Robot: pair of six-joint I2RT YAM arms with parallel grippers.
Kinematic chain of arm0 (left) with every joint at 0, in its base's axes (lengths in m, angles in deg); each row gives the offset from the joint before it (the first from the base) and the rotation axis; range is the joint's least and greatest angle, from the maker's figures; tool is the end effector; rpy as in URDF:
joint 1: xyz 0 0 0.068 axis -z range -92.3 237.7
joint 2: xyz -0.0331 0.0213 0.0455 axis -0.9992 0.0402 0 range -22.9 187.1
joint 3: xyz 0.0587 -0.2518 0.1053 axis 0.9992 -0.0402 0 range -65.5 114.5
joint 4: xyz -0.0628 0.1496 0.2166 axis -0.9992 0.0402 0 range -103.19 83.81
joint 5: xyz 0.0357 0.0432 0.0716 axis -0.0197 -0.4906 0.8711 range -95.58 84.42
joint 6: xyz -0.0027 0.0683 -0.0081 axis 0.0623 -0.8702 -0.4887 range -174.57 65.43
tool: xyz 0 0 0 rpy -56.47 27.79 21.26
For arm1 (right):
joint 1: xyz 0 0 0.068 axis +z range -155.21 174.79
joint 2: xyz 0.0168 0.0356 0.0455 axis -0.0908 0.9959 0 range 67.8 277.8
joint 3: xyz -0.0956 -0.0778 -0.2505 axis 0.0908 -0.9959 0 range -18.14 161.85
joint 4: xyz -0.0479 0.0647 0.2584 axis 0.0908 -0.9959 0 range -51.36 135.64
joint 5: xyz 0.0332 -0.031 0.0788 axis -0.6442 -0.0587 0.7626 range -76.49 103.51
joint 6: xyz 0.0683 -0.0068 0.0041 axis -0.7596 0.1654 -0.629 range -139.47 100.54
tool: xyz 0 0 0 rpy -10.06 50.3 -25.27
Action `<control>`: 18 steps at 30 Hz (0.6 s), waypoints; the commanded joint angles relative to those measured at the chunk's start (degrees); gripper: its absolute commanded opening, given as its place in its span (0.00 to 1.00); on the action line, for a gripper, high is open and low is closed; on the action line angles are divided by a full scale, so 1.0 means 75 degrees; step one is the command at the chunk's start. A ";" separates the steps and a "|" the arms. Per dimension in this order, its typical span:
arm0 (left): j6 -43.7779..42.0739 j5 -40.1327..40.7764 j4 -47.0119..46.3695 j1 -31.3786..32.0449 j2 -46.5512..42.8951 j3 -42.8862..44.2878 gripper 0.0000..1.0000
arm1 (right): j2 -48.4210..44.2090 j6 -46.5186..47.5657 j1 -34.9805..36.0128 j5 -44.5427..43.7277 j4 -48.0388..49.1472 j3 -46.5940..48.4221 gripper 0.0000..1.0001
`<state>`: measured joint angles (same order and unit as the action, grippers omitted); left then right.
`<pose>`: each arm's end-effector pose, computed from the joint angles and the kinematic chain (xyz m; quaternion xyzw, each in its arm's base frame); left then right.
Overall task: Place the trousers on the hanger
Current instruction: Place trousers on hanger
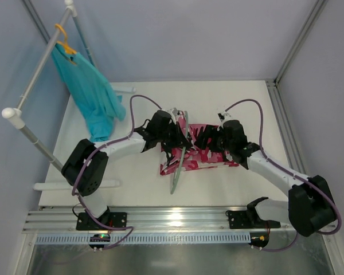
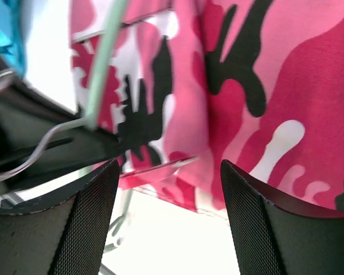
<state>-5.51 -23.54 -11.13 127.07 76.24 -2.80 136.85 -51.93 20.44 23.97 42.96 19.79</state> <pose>0.3005 -0.2688 0.1985 -0.0075 0.8922 -0.4000 0.2095 0.2475 0.1301 0.2144 0.0094 0.8794 0.2981 0.3710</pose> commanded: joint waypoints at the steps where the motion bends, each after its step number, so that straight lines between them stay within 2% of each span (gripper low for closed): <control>1: -0.0131 0.0449 0.0522 -0.0059 -0.0093 0.0160 0.00 | 0.0890 0.0695 -0.0372 0.1206 0.0309 0.0496 0.74; 2: -0.0050 0.0414 0.0475 -0.0070 -0.0093 0.0172 0.00 | 0.1161 0.0720 -0.0547 0.1613 0.0635 0.0578 0.74; 9: 0.0068 0.0074 0.0346 -0.0258 0.0059 0.0359 0.00 | 0.3013 0.0533 -0.0760 0.2541 0.1610 0.1351 0.72; 15: 0.0092 -0.0102 0.0217 -0.0457 0.0142 0.0371 0.00 | 0.3986 0.0463 -0.0760 0.2847 0.2044 0.1774 0.67; 16: 0.0069 -0.0032 0.0275 -0.0503 0.0142 0.0371 0.00 | 0.4046 0.0416 -0.0737 0.2952 0.2149 0.1786 0.51; 18: 0.0068 0.0108 0.0462 -0.0597 0.0130 0.0394 0.00 | 0.3942 0.0287 -0.0736 0.2872 0.2115 0.1693 0.25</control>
<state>-5.05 -25.83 -10.16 124.45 76.74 -1.84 167.17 -48.98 14.93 43.40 54.96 31.24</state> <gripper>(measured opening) 0.067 0.311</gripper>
